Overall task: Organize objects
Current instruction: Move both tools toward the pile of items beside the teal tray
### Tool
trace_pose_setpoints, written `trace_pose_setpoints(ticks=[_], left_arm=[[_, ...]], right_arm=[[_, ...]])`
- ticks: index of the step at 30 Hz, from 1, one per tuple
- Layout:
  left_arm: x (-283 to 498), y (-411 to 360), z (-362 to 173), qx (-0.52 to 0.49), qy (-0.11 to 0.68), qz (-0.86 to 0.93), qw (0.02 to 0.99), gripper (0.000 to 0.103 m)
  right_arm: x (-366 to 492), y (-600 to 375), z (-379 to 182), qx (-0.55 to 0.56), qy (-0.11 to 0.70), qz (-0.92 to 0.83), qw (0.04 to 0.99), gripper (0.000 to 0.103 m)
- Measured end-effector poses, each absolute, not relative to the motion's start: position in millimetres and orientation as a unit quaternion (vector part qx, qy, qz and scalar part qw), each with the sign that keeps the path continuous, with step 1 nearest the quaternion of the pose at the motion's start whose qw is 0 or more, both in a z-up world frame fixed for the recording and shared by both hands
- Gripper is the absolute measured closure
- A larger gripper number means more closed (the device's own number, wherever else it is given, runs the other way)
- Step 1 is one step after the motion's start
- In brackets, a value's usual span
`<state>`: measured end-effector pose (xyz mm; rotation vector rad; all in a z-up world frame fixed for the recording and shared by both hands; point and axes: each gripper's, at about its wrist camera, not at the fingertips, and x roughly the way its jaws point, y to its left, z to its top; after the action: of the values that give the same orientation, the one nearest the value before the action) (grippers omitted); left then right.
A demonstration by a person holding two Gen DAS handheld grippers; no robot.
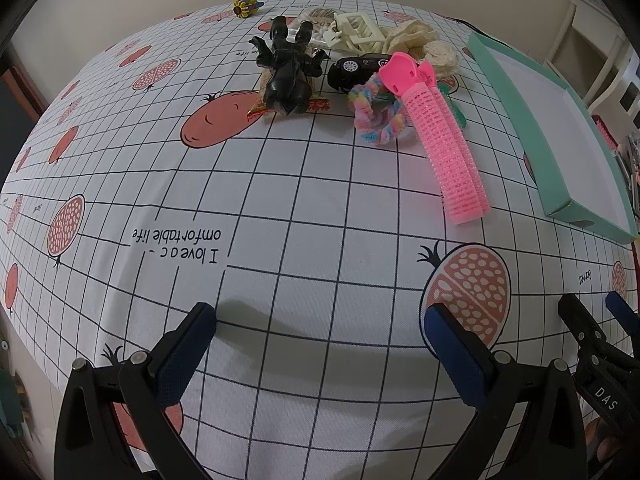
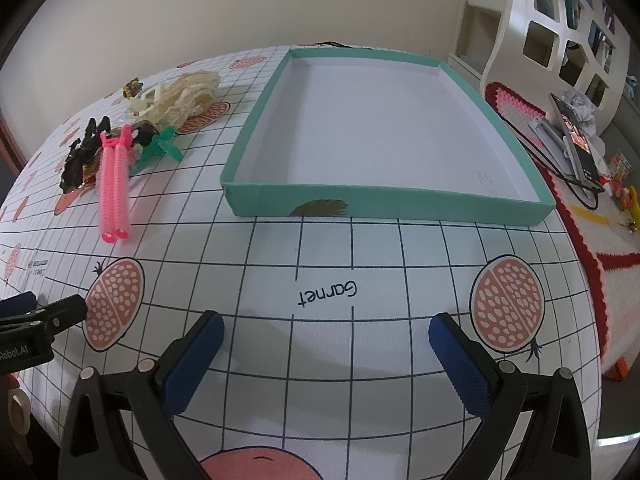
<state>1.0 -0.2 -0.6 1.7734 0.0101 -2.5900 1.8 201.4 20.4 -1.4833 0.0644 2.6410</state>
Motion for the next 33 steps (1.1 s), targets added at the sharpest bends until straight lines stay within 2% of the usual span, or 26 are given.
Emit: trace_pose_setpoints(ticks=[9,14,26,33], left_arm=[[2,-3,-1,0.573,0.006,-0.820,0.002,0.000],[-13,-26,1,0.584,0.052,-0.810,0.000,0.000],[-53,-53,63,0.542,0.063,-0.838,0.030,0.000],[-94,-71,75,0.553,0.075,-0.829,0.050,0.001]], right_arm=[[0,204,23,-0.504,0.024,0.862,0.052,0.000],[-1,204,36,-0.491,0.034,0.869,0.046,0.000],[-28,169,102,-0.420,0.008,0.907,-0.015,0.000],[-68,128,115,-0.416,-0.019,0.907,-0.068,0.000]])
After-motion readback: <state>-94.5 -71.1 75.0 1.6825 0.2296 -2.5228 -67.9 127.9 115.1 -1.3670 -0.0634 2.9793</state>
